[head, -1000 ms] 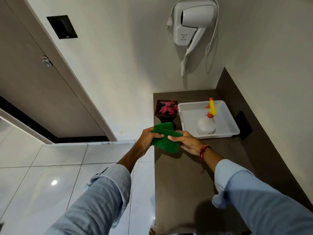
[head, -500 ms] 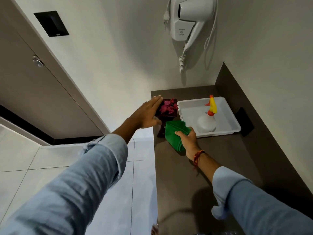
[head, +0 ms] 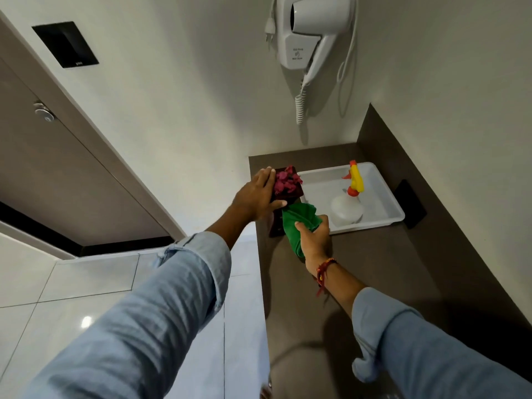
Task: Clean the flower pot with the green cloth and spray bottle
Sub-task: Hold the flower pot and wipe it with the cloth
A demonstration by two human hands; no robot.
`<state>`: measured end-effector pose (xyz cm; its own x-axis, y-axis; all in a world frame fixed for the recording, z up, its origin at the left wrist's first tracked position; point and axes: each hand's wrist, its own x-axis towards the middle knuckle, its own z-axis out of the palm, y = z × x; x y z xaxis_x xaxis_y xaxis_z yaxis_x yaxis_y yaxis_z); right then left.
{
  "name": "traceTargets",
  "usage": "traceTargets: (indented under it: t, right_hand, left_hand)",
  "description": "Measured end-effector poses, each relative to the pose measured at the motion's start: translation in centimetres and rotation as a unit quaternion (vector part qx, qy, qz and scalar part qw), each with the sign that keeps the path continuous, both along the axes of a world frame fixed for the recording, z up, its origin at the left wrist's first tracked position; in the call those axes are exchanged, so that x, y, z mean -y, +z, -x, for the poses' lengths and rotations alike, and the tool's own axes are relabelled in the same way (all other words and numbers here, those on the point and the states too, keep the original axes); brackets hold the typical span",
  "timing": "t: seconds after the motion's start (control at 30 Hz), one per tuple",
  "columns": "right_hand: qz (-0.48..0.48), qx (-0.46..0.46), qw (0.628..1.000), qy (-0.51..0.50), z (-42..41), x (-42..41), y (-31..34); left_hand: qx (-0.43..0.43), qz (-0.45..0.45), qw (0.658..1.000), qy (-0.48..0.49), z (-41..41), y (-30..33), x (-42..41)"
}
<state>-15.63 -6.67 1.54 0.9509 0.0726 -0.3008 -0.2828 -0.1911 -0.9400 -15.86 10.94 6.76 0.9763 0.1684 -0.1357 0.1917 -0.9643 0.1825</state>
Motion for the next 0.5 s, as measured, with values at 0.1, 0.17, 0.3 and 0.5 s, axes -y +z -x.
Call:
traceTargets:
  t: [0.1, 0.17, 0.3, 0.5]
  right_hand:
    - [0.009, 0.009, 1.0, -0.005, -0.2, 0.2, 0.1]
    - [0.014, 0.018, 1.0, -0.014, -0.2, 0.2, 0.1]
    - [0.001, 0.065, 0.997, -0.043, 0.6, -0.4, 0.5]
    - [-0.03, 0.115, 0.989, -0.092, 1.0, -2.5, 1.2]
  left_hand:
    - [0.001, -0.006, 1.0, 0.006, 0.2, -0.2, 0.1]
    - [0.008, -0.028, 1.0, -0.006, 0.5, -0.2, -0.6]
    - [0.012, -0.028, 0.999, -0.017, 1.4, -0.5, -2.0]
    - [0.014, -0.024, 0.999, -0.016, 1.3, -0.8, -1.9]
